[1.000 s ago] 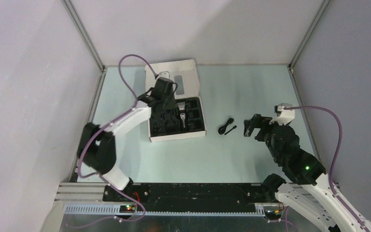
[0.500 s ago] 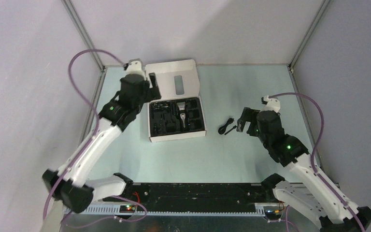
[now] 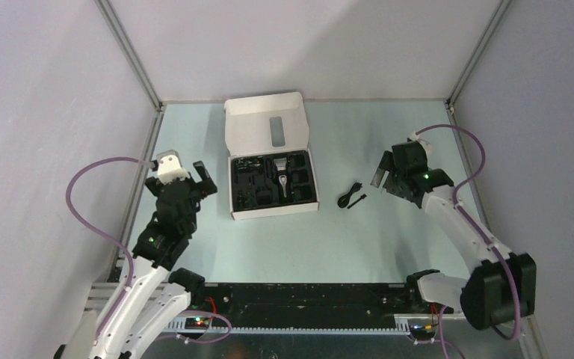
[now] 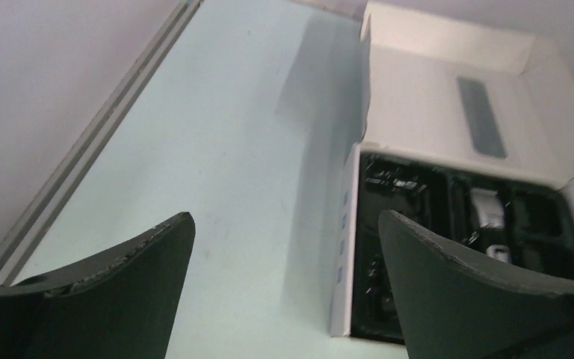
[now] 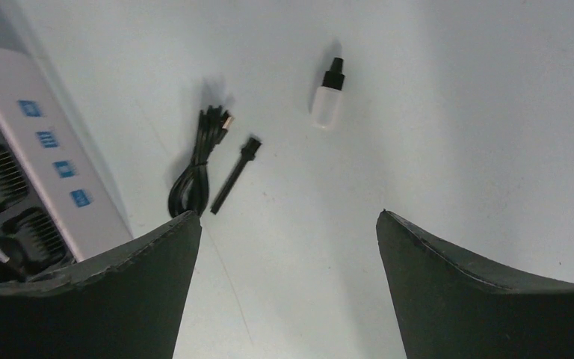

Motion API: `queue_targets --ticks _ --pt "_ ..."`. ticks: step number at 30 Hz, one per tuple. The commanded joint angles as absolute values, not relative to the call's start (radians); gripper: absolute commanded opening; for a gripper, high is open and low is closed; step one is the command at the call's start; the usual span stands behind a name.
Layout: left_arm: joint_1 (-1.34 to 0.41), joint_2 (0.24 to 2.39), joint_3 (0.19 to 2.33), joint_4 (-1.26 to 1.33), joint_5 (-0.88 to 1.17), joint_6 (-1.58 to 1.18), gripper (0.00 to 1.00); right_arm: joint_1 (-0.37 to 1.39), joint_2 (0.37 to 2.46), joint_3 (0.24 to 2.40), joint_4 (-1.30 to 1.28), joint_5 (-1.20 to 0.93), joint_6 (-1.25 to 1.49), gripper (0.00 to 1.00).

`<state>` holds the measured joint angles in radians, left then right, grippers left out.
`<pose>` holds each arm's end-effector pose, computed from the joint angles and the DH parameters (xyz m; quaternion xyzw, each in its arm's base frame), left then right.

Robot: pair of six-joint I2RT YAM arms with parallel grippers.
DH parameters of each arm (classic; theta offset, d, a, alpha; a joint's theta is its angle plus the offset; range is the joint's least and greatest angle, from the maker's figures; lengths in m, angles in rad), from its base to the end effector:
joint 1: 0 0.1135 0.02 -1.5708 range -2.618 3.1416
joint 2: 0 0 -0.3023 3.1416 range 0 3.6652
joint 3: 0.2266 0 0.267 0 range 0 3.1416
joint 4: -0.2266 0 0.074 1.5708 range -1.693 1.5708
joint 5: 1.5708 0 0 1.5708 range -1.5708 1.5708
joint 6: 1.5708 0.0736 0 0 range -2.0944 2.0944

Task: Sort the hair-cutting tools

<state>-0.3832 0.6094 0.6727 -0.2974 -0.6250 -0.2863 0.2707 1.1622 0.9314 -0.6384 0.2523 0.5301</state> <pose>0.1627 -0.0191 0.3318 -0.1541 0.7552 0.0342 0.6362 0.2561 0.0520 0.2788 0.1634 0.9182 0.0241 0.3600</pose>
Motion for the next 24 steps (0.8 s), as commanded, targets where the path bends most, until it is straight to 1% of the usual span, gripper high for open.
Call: queue_targets --ticks 1,9,13,15,20,24 --pt "-0.377 0.542 0.614 -0.261 -0.659 -0.274 0.99 0.217 1.27 0.988 -0.658 0.228 0.569 0.88" --pt "-0.382 0.472 0.662 -0.422 -0.56 -0.173 0.98 0.189 1.487 1.045 -0.643 0.208 0.579 0.72" --pt "-0.387 0.47 0.655 -0.46 -0.503 -0.183 0.98 0.187 1.588 1.091 -0.648 0.198 0.591 0.65" --pt "-0.392 0.476 0.646 -0.486 -0.516 -0.203 0.98 0.187 1.632 1.109 -0.646 0.197 0.595 0.61" --pt "-0.405 0.488 0.634 -0.548 -0.576 -0.263 0.98 0.178 1.724 1.14 -0.648 0.212 0.618 0.55" --pt "-0.407 0.497 0.634 -0.604 -0.694 -0.395 0.98 0.165 1.764 1.142 -0.644 0.21 0.624 0.52"
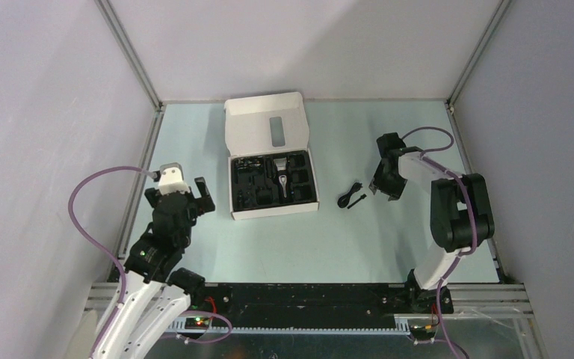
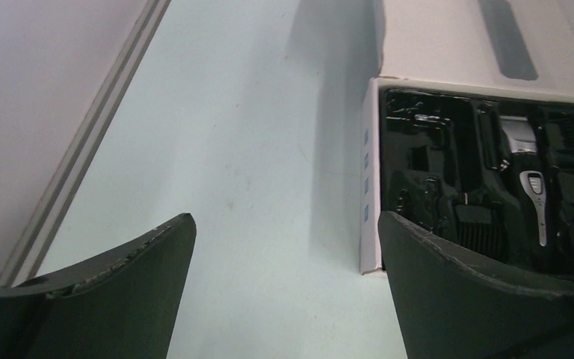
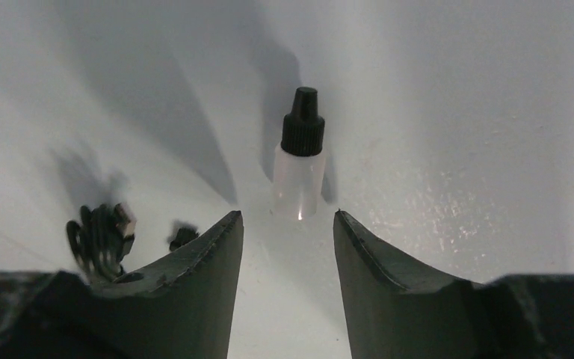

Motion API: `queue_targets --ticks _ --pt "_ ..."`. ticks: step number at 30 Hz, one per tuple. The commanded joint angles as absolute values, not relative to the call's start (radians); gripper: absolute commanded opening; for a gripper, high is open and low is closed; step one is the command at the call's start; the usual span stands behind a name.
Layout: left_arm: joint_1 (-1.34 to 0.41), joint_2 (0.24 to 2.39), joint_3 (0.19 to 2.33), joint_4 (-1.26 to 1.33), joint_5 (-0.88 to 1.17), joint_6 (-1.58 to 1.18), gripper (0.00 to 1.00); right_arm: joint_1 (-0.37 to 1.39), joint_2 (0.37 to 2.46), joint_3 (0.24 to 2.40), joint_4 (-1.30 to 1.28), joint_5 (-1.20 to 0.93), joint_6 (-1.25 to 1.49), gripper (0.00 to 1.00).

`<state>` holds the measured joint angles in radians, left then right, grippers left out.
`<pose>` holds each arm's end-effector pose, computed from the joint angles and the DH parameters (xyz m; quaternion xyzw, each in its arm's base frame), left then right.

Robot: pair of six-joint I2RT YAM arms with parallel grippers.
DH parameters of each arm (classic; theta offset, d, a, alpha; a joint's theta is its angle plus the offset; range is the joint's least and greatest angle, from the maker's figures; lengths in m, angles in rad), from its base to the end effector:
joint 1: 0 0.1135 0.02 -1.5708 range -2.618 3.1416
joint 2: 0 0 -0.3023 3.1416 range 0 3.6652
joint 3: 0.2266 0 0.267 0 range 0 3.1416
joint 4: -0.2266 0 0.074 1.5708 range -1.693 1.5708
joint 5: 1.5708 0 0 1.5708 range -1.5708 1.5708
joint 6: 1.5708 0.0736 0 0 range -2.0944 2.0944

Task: Sort the hair-cutting tools

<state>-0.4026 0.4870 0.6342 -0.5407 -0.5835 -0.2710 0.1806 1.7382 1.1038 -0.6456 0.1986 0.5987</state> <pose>0.1323 -0.0122 0.3005 -0.1070 0.8053 0.0500 0.5810 0.3542 0.0499 0.1657 0.2184 0.9602 -0.0360 0.1706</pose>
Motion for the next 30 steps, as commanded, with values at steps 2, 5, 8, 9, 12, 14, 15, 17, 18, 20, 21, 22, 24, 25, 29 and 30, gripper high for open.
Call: queue_targets --ticks 2,5,8,9,12,14,15,17,18,20,21,22,24,25,29,30 --pt "-0.407 0.496 0.645 -0.62 -0.691 -0.444 0.98 0.161 1.782 1.142 -0.644 0.212 0.624 0.5" --pt "-0.407 0.497 0.684 -0.623 -0.625 -0.428 0.98 0.158 1.803 1.141 -0.641 0.214 0.626 0.47" --pt "-0.407 0.498 0.704 -0.638 -0.646 -0.353 0.98 0.155 1.815 1.142 -0.642 0.222 0.626 0.42" --pt "-0.407 0.494 0.697 -0.637 -0.652 -0.351 0.98 0.154 1.817 1.141 -0.644 0.225 0.626 0.41" --pt "-0.407 0.492 0.678 -0.622 -0.641 -0.335 0.98 0.152 1.822 1.142 -0.644 0.229 0.624 0.34" --pt "-0.408 0.497 0.675 -0.615 -0.642 -0.335 0.98 0.153 1.817 1.141 -0.649 0.231 0.624 0.29" --pt "-0.407 0.5 0.673 -0.61 -0.64 -0.334 0.98 0.154 1.814 1.141 -0.65 0.233 0.624 0.27" --pt "-0.408 0.509 0.674 -0.611 -0.625 -0.329 0.98 0.158 1.798 1.14 -0.655 0.24 0.622 0.22" --pt "-0.407 0.513 0.68 -0.612 -0.613 -0.329 0.98 0.163 1.783 1.138 -0.657 0.244 0.619 0.18" --pt "-0.406 0.523 0.689 -0.62 -0.587 -0.334 0.98 0.179 1.752 1.134 -0.662 0.26 0.615 0.13" --pt "-0.406 0.527 0.692 -0.624 -0.579 -0.336 0.98 0.185 1.741 1.133 -0.664 0.273 0.614 0.12" --pt "-0.406 0.529 0.697 -0.626 -0.559 -0.337 0.98 0.2 1.719 1.129 -0.667 0.279 0.612 0.1" --pt "-0.407 0.533 0.703 -0.629 -0.521 -0.343 0.98 0.232 1.68 1.125 -0.671 0.295 0.611 0.07" --pt "-0.407 0.535 0.704 -0.626 -0.49 -0.349 0.98 0.245 1.653 1.124 -0.671 0.305 0.61 0.07" --pt "-0.407 0.537 0.712 -0.593 -0.381 -0.381 0.98 0.346 1.56 1.121 -0.672 0.339 0.597 0.06" --pt "-0.407 0.543 0.715 -0.585 -0.362 -0.388 0.98 0.389 1.544 1.121 -0.665 0.342 0.593 0.06"
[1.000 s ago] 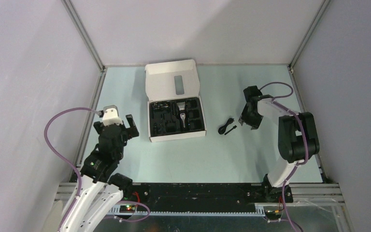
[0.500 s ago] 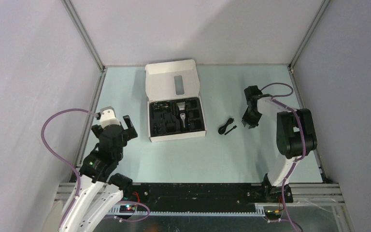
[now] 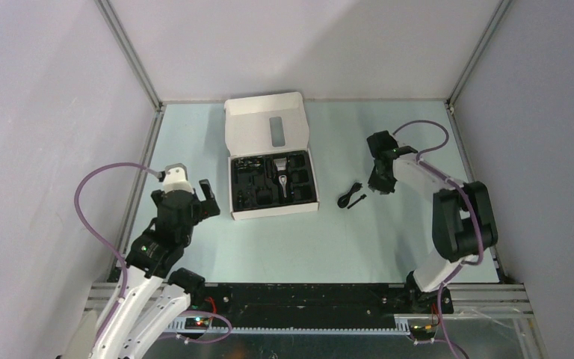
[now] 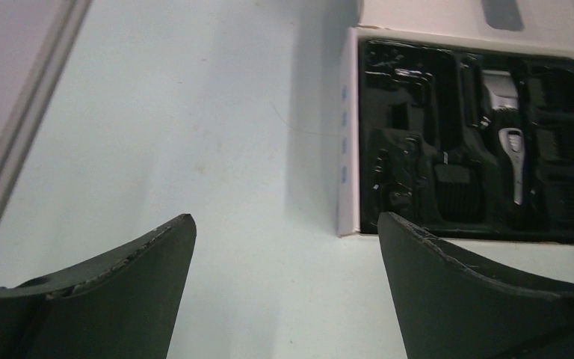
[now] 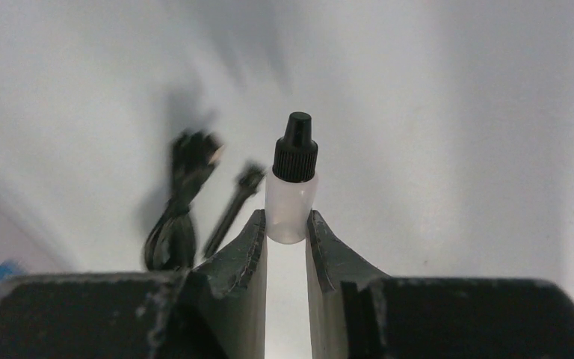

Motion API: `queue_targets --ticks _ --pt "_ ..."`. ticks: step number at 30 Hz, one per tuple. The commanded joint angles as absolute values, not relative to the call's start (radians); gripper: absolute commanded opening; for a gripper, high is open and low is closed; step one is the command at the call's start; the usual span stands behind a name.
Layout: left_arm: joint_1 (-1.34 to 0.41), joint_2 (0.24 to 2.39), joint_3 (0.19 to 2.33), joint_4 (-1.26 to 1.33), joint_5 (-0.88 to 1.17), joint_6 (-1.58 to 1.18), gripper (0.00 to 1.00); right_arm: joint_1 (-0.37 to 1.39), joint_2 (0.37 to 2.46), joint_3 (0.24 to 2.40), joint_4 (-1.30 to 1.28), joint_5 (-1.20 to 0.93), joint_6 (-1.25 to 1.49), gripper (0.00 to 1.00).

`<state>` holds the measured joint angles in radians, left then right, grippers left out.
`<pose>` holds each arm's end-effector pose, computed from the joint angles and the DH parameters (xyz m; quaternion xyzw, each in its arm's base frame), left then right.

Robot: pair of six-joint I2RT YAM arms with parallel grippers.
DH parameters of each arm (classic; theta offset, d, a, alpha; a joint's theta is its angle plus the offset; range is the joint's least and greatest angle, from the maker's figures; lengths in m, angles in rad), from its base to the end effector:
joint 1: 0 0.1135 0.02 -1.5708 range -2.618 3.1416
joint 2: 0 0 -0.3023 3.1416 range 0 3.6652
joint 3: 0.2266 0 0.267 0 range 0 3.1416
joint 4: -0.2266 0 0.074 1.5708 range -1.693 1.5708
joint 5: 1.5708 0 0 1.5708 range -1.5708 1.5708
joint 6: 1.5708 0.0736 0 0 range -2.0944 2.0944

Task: Sort the hair-cutting tools

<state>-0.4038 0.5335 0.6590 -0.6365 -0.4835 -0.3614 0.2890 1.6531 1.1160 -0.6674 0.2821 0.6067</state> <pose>0.1346 -0.0203 0.2913 -0.1032 0.8401 0.0084 0.5324 0.3422 0.0804 0.1981 0.1793 0.9572 -0.0465 0.2224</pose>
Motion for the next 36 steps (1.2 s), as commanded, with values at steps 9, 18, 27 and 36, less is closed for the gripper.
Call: queue_targets --ticks 9,18,27,36 --pt "-0.407 0.62 0.741 -0.454 -0.057 -0.508 0.99 0.719 1.364 1.121 -0.532 0.358 0.552 0.08" --pt "-0.441 0.706 0.72 -0.239 0.169 -0.667 0.98 0.989 1.312 1.058 -0.258 0.39 0.45 0.1" --pt "-0.578 0.796 0.724 -0.125 0.174 -0.718 0.98 1.089 1.268 0.936 0.005 0.349 0.379 0.1" --pt "-0.64 0.83 0.756 -0.102 0.075 -0.703 0.88 1.103 1.2 0.853 0.15 0.274 0.347 0.1"
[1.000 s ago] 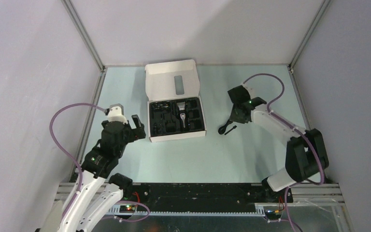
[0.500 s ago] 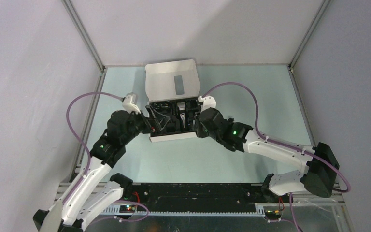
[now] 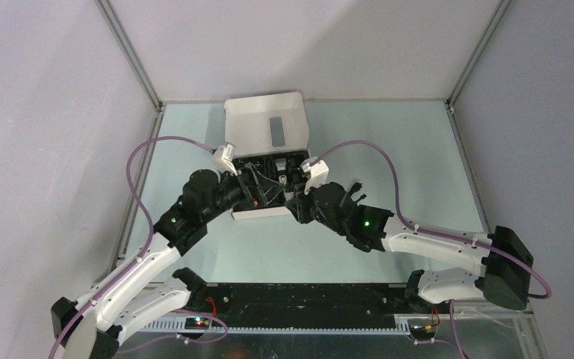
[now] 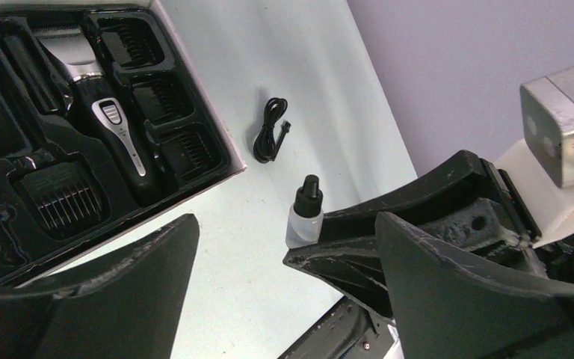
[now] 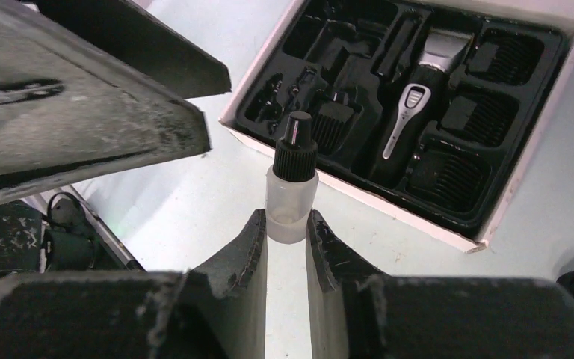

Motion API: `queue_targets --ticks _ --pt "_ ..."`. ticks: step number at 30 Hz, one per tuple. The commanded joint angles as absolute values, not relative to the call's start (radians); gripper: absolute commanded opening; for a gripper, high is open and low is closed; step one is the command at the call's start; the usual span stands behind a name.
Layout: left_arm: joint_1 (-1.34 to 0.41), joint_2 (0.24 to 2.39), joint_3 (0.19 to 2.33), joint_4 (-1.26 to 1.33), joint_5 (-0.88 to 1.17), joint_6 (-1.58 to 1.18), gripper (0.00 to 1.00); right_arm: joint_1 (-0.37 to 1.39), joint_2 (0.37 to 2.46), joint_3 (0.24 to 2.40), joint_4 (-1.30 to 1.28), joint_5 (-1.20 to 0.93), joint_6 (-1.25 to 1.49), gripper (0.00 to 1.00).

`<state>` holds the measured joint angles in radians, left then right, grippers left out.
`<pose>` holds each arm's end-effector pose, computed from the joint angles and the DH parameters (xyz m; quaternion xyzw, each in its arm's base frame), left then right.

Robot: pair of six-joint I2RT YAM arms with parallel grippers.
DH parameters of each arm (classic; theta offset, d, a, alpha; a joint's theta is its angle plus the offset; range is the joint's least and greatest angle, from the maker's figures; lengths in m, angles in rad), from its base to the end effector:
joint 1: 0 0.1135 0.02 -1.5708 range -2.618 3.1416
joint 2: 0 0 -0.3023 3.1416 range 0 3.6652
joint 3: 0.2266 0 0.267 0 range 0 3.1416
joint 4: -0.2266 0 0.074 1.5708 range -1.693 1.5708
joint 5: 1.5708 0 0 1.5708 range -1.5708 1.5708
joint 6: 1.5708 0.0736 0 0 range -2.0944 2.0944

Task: Sort the hair-cutting tools

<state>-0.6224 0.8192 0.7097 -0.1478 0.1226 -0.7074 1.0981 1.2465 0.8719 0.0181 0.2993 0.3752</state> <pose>0.1743 -0.1361 0.3281 0.0038 0.7914 -0.4142 0.4496 0.1664 0.2777 0.3103 -0.2076 0.7897 0.2883 0.5001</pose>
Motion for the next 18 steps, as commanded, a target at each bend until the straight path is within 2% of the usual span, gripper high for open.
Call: queue_targets --ticks 1,18 --pt "-0.646 0.839 0.767 -0.109 0.069 -0.699 0.87 1.103 1.196 0.85 0.152 0.271 0.347 0.1" --pt "-0.76 0.925 0.846 -0.197 -0.072 -0.591 0.68 1.103 1.203 0.848 0.169 0.258 0.345 0.1"
